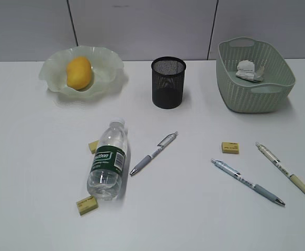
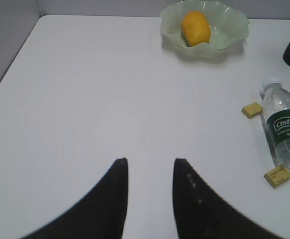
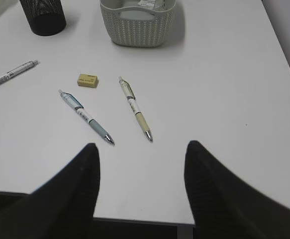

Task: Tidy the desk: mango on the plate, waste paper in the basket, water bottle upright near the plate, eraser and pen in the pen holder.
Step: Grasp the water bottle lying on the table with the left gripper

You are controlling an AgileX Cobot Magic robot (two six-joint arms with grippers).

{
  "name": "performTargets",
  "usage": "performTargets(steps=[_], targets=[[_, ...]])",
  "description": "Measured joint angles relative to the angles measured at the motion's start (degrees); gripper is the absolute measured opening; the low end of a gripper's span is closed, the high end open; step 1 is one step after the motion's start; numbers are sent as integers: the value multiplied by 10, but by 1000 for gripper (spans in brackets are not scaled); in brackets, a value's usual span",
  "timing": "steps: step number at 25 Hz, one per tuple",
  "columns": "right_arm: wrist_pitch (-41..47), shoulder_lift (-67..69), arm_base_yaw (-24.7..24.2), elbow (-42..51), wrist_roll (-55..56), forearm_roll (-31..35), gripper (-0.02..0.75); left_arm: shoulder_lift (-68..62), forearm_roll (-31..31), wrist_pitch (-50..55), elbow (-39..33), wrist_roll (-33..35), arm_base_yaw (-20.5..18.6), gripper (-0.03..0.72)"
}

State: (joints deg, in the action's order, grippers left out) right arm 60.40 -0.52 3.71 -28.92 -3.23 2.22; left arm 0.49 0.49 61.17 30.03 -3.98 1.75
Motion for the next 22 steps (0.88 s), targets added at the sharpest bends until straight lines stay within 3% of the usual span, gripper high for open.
performTargets(steps=[11,18,22], targets=[[-2,0,0,0,0,0,441,0,-1,0,0,0,0,238],[-3,0,0,0,26,0,622,0,1,0,0,0,0,238],[-4,0,0,0,32,0,634,0,1,0,0,0,0,238]])
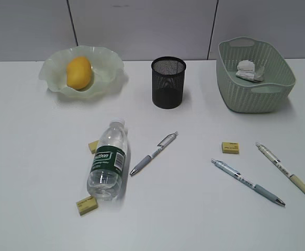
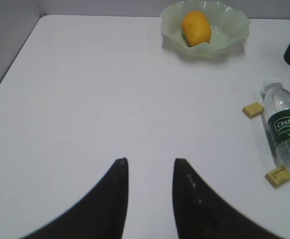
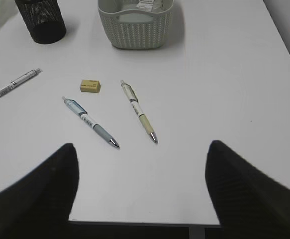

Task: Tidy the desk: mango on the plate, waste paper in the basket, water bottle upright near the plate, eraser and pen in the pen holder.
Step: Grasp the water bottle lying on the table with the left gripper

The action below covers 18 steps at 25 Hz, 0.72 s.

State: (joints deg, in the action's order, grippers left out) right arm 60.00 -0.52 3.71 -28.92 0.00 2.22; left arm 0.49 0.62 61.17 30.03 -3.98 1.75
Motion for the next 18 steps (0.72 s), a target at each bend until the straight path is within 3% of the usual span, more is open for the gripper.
performTargets(steps=[9,15,18], targets=[[0,0,0,0,4,0,469,0,-2,0,0,0,0,238],[0,0,0,0,5,0,424,0,-1,0,0,0,0,241],[0,0,0,0,5,0,424,0,-1,0,0,0,0,292]])
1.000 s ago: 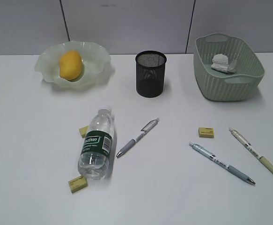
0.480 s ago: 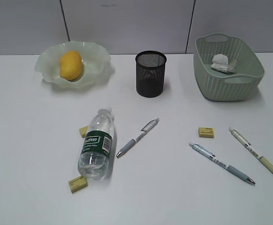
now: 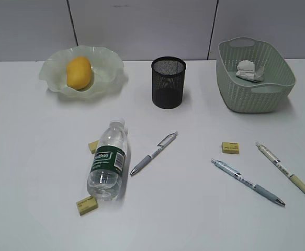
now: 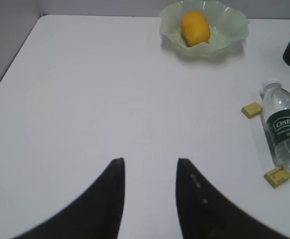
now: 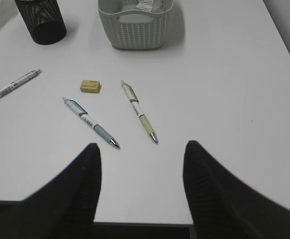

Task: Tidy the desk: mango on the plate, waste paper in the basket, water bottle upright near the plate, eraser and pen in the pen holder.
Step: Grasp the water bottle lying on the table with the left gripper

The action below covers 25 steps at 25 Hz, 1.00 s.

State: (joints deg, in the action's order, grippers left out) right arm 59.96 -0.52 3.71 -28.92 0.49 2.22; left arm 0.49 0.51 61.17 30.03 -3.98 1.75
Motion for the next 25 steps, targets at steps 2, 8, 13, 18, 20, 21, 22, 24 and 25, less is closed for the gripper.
performTargets(steps=[2,8,13,18,20,21,22,24,25], targets=[[0,0,0,0,0,0,424,0,0,0,0,0,0,379],[-1,0,0,0,-10,0,421,0,0,0,0,0,0,559],[-1,0,0,0,-38,0,421,0,0,0,0,0,0,554],[-1,0,0,0,-41,0,421,0,0,0,0,0,0,533],[-1,0,0,0,-42,0,421,0,0,0,0,0,0,527],[-1,0,0,0,-42,0,421,0,0,0,0,0,0,526],[-1,0,0,0,-42,0,421,0,0,0,0,0,0,525],[-1,0,0,0,-42,0,421,0,0,0,0,0,0,526],[-1,0,0,0,-42,0,421,0,0,0,0,0,0,526]])
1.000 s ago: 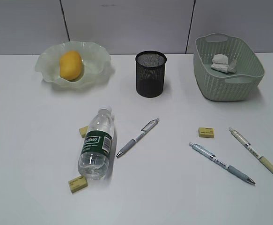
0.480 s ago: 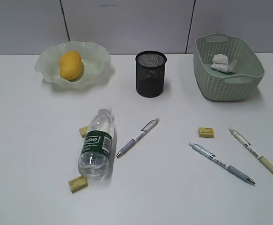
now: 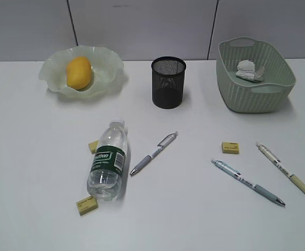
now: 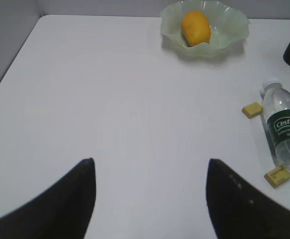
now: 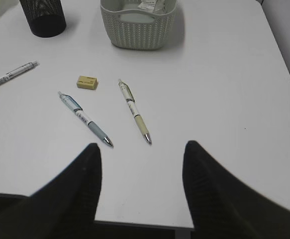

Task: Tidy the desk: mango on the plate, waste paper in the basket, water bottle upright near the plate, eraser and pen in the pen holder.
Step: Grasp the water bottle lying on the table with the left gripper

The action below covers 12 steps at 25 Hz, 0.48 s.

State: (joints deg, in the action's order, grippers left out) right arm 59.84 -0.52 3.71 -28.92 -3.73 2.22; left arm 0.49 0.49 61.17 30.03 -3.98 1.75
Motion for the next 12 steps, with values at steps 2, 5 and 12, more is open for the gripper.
performTargets(steps=[2,5,12], targets=[[0,0,0,0,0,0,421,-10,1,0,4,0,0,542],[0,0,0,0,-2,0,421,-53,9,16,21,0,0,582],[-1,0,0,0,-2,0,421,-264,4,84,105,-33,0,597]])
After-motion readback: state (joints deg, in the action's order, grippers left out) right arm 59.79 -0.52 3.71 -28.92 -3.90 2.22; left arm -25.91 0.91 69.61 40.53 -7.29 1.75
